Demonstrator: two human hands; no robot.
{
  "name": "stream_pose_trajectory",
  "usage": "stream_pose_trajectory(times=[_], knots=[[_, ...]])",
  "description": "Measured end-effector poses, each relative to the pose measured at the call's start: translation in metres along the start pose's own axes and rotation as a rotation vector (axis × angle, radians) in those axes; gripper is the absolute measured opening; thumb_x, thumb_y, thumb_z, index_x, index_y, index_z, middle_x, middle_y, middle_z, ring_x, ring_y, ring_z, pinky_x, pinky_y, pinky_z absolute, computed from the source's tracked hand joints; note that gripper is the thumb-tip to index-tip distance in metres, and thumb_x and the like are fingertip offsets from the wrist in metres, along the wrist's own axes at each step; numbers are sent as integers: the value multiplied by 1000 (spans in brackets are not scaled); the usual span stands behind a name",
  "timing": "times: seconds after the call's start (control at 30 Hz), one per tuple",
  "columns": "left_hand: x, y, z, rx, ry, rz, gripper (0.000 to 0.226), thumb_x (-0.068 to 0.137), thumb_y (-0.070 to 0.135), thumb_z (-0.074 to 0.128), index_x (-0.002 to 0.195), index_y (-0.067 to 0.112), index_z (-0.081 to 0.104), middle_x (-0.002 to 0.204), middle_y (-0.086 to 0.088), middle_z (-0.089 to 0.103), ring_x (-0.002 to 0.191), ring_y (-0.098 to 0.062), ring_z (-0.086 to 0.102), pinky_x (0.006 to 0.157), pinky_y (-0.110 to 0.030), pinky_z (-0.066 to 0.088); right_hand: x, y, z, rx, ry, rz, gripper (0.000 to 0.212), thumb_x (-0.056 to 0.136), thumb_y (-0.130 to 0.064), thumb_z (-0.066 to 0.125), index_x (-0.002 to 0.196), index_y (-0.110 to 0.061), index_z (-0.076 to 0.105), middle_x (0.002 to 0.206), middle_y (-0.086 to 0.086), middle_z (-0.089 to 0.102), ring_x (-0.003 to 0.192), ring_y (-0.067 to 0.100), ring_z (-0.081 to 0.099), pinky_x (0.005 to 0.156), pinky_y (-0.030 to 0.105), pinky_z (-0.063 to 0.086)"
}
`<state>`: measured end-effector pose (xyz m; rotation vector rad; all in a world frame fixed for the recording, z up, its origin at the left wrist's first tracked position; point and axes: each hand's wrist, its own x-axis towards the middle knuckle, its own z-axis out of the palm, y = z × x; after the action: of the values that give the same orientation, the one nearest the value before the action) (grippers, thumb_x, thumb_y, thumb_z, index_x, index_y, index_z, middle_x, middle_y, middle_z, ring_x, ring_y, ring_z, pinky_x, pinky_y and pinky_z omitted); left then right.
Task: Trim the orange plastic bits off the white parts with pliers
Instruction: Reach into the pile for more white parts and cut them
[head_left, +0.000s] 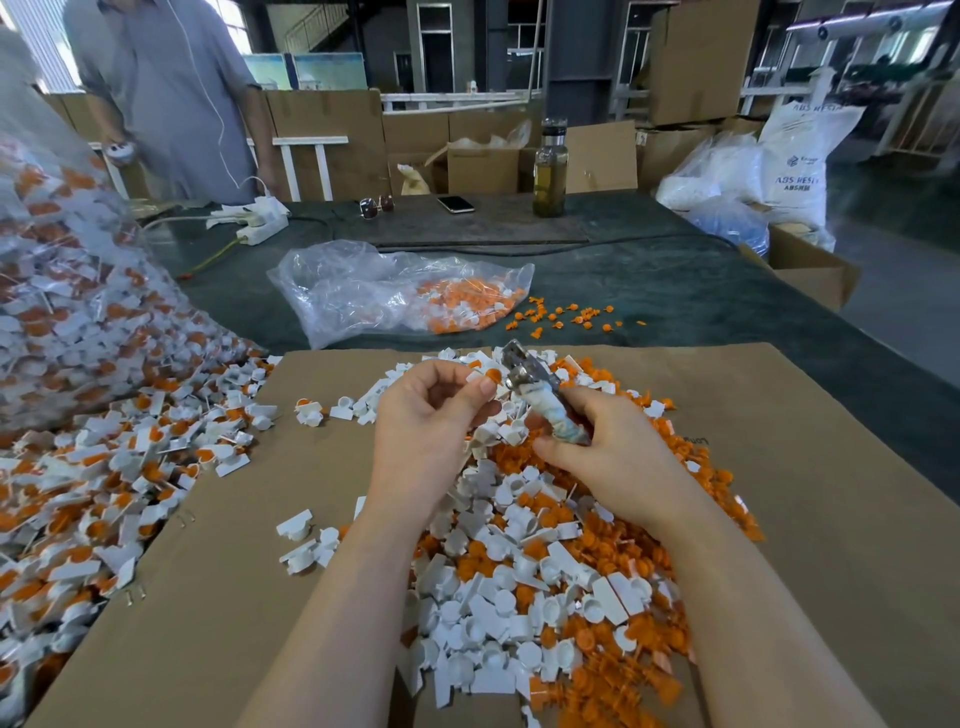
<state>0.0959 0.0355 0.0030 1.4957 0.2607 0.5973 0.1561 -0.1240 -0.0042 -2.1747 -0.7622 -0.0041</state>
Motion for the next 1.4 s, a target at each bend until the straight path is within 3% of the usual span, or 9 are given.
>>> stream_pose_trajectory(times=[0.37, 0.67, 0.97, 1.1, 1.17, 1.27, 1.4], knots=[[3, -1, -8, 55, -69, 85, 12, 90, 2, 69, 83, 12, 67, 70, 6, 73, 68, -6, 71, 64, -13, 53, -1, -2, -1, -50, -108, -8, 25, 87, -28, 68, 110, -22, 63, 96, -8, 66, 84, 9, 61, 77, 39, 53], [0, 0, -9, 4, -92, 90, 10, 91, -2, 65, 85, 6, 65, 67, 9, 68, 64, -3, 66, 65, -13, 52, -4, -5, 1, -72, -86, -27, 4, 82, -12, 61, 84, -15, 60, 70, 1, 59, 61, 18, 55, 58, 45, 48], [2, -2, -9, 11, -85, 99, 10, 92, 0, 65, 85, 7, 65, 67, 10, 68, 66, -4, 65, 67, -16, 54, -2, -5, 4, -110, -68, -43, 7, 84, -9, 57, 79, -14, 58, 67, 3, 57, 60, 20, 53, 55, 45, 46], [4, -4, -11, -6, -86, 24, 9, 91, 4, 66, 85, 11, 66, 70, 8, 70, 67, -7, 67, 70, -20, 56, -1, -4, 8, -172, -37, -60, 9, 83, -13, 57, 77, -18, 55, 64, -3, 54, 57, 15, 50, 51, 36, 41], [6, -5, -12, -131, -8, -77, 6, 91, 6, 66, 87, 11, 66, 73, 4, 73, 68, -8, 69, 68, -21, 57, -1, -2, 11, -223, 0, -63, 11, 83, -16, 58, 76, -22, 51, 64, -5, 54, 57, 13, 50, 49, 33, 41], [14, -3, -23, -501, 244, -336, 7, 91, 8, 66, 98, 7, 65, 87, -7, 78, 77, -12, 75, 65, -22, 60, 0, 0, 12, -263, 45, -44, 8, 83, -21, 57, 80, -25, 51, 67, -6, 56, 60, 12, 53, 52, 37, 49], [23, 0, -49, -812, 538, -505, 7, 97, 7, 60, 101, 1, 62, 85, -12, 77, 75, -14, 76, 65, -23, 61, 1, 3, 10, -308, 97, -37, 12, 83, -25, 58, 80, -30, 48, 66, -9, 56, 59, 10, 53, 50, 34, 49]])
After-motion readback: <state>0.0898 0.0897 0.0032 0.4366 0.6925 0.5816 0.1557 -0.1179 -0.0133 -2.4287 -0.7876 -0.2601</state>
